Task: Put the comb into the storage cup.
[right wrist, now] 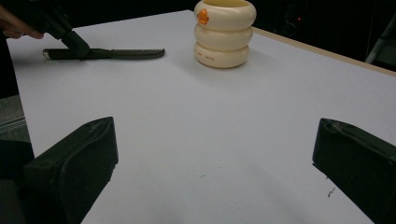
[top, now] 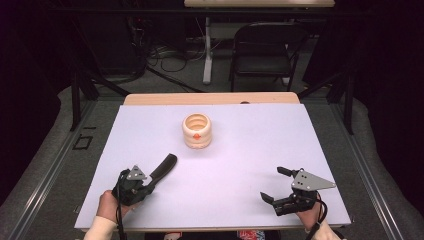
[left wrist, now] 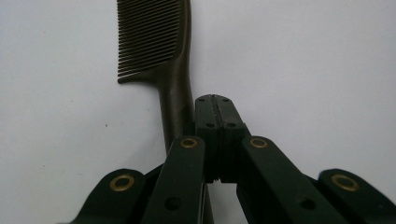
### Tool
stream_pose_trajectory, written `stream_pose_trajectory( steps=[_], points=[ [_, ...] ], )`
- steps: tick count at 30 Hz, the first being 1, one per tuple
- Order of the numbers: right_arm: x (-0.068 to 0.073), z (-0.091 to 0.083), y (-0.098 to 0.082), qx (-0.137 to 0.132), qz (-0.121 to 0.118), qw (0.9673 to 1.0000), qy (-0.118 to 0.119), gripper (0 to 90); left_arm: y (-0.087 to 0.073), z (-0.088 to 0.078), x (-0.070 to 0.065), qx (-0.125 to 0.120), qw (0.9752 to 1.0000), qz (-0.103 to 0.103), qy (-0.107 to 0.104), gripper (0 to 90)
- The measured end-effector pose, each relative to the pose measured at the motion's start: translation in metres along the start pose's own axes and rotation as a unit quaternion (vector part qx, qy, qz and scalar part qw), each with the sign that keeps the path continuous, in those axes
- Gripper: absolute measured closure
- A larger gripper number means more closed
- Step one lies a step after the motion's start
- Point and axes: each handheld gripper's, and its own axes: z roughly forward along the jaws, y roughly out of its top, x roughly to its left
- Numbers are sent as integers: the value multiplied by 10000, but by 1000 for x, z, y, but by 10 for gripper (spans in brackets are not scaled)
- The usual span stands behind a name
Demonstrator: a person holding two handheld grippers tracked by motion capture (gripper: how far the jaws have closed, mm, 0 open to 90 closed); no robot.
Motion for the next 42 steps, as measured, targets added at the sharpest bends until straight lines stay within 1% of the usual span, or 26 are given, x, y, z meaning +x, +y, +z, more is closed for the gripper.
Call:
stream_pose_trajectory(
  steps=[4,8,10,19,21,23,25,26,31,32,33,34,35,36,37,38,39,40,41,42],
  points=[
    [0,0,0,1,-9,10000,-2,0,-1,-1,2,53,10000,-6,-23,900],
    [0,0,0,4,-3,10000,-6,0,-3,-3,5,144,9999,4,-2,900],
    [0,0,0,4,-4,10000,-7,0,-5,-5,8,165,9999,-36,-7,900],
    [0,0,0,8,-3,10000,-10,0,-9,-8,14,181,9997,-128,60,899],
    [0,0,0,9,-5,10000,-11,0,-10,-9,15,203,9997,-122,105,899],
    [0,0,0,11,-5,10000,-10,0,-11,-10,16,197,9995,-169,152,898],
    [0,0,0,8,-4,10000,-12,0,-11,-10,17,214,9996,-167,125,896],
    [0,0,0,11,-4,10000,-12,0,-11,-10,17,196,9995,-185,165,893],
    [0,0,0,13,8,10000,-5,0,-11,-11,18,215,9995,-170,160,875],
    [0,0,0,16,13,10000,-8,0,-11,-12,17,264,9995,-104,163,862],
    [0,0,0,16,13,10000,-8,0,-11,-12,17,264,9995,-104,163,837],
    [0,0,0,7,11,10000,-5,0,-11,-13,16,272,9995,-83,110,797],
    [0,0,0,7,11,10000,-5,0,-10,-14,15,284,9995,-58,94,797],
    [0,0,0,17,14,10000,-9,0,-9,-16,12,265,9996,15,23,717],
    [0,0,0,11,17,10000,-10,0,-8,-18,10,266,9996,33,-13,653],
    [-1,1,0,14,12,10000,-8,0,-8,-19,8,227,9997,72,-25,630],
    [-1,1,0,22,12,10000,-11,0,-7,-21,7,191,9997,110,-79,605],
    [-1,1,0,22,12,10000,-11,0,-7,-21,7,191,9997,110,-79,561],
    [-1,1,0,22,9,10000,-14,0,-6,-22,5,202,9997,105,-84,561],
    [-1,1,-1,31,6,10000,-19,0,-3,-24,3,172,9996,150,-163,503]
  ],
)
